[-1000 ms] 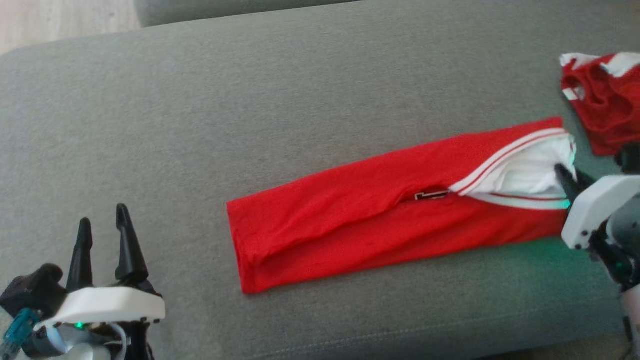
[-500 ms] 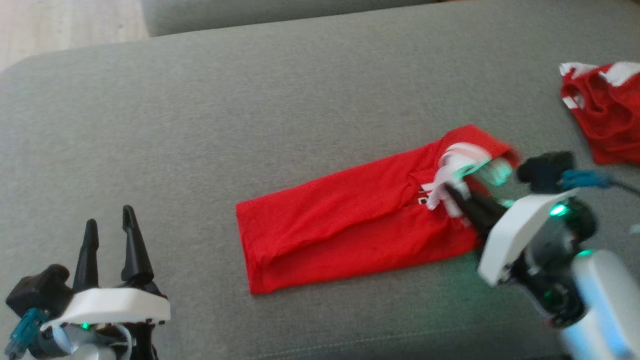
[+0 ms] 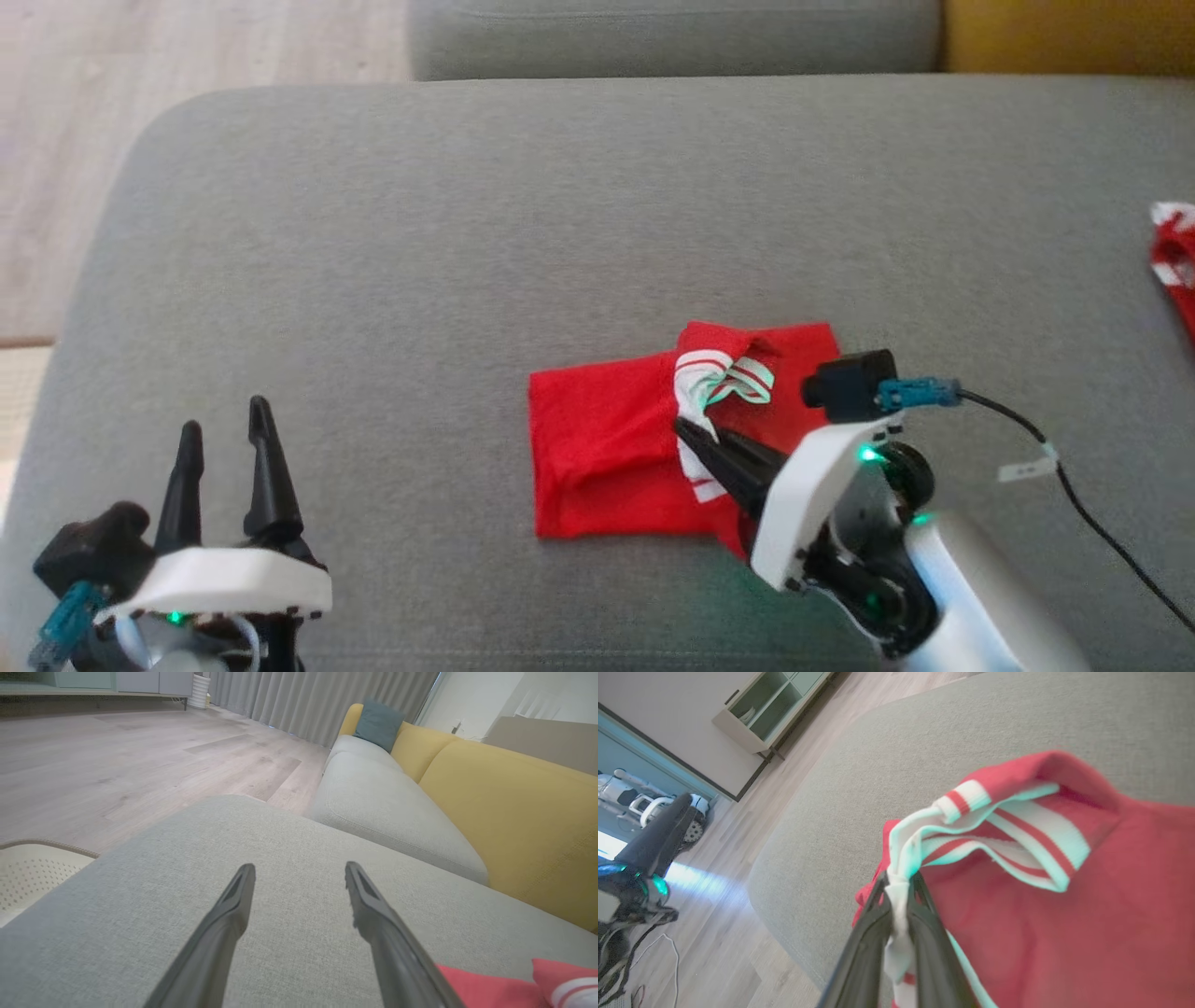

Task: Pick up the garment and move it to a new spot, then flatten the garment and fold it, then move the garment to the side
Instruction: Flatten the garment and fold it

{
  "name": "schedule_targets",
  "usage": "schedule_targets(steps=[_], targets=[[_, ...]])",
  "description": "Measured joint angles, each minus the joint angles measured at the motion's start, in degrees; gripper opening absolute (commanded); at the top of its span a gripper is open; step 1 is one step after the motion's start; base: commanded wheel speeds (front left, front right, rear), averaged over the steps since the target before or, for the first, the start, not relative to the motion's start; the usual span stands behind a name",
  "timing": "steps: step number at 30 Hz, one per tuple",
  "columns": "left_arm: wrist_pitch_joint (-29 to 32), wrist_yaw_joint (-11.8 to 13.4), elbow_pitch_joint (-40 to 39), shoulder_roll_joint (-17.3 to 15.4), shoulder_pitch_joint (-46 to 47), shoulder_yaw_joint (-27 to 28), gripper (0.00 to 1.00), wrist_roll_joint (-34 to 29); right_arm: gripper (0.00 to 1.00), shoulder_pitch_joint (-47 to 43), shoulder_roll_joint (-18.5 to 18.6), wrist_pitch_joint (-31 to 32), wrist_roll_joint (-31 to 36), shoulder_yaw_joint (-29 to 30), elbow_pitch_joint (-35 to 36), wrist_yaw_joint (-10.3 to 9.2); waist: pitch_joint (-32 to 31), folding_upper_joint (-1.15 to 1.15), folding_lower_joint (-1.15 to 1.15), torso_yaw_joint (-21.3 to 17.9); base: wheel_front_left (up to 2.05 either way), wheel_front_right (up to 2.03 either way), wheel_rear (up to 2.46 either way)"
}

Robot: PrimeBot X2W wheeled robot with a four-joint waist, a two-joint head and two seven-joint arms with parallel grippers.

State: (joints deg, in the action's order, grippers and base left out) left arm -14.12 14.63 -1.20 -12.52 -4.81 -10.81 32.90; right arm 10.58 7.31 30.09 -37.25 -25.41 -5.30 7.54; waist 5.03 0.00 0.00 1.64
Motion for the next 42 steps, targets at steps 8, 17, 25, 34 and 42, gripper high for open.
schedule_targets(steps=[8,17,25,34,42], targets=[[0.46,-0.52,0.89,0.05,-0.85,-1.47,1.00,0.00,0.00,5.85,-2.92,-4.97,-0.62,-3.09,-12.07,0.00,-0.59,0.00,0.00,4.92,0.00,0.00,0.00],[0.46,-0.56,1.51,0.13,-0.85,-1.60,1.00,0.00,1.00,11.23,-3.23,-11.37,-5.67,-10.27,-21.25,0.00,-0.49,0.00,0.00,7.75,0.00,0.00,0.00],[0.42,-0.58,1.81,0.16,-0.83,-1.60,1.00,0.00,1.00,14.82,-3.23,-16.89,-8.82,-12.25,-23.13,0.00,-0.34,0.00,0.00,6.29,0.00,0.00,0.00],[0.38,-1.56,1.83,0.15,-0.59,-2.45,1.00,-0.69,1.00,17.25,-3.20,-28.08,-2.05,-7.15,-25.03,0.00,-0.55,0.00,0.00,4.06,0.00,0.00,0.00],[0.30,-2.60,2.87,0.67,2.36,-5.81,1.00,-3.99,1.00,15.31,-1.37,-39.27,12.85,4.43,-24.43,0.00,-1.68,0.00,0.00,1.77,0.00,0.00,0.00]])
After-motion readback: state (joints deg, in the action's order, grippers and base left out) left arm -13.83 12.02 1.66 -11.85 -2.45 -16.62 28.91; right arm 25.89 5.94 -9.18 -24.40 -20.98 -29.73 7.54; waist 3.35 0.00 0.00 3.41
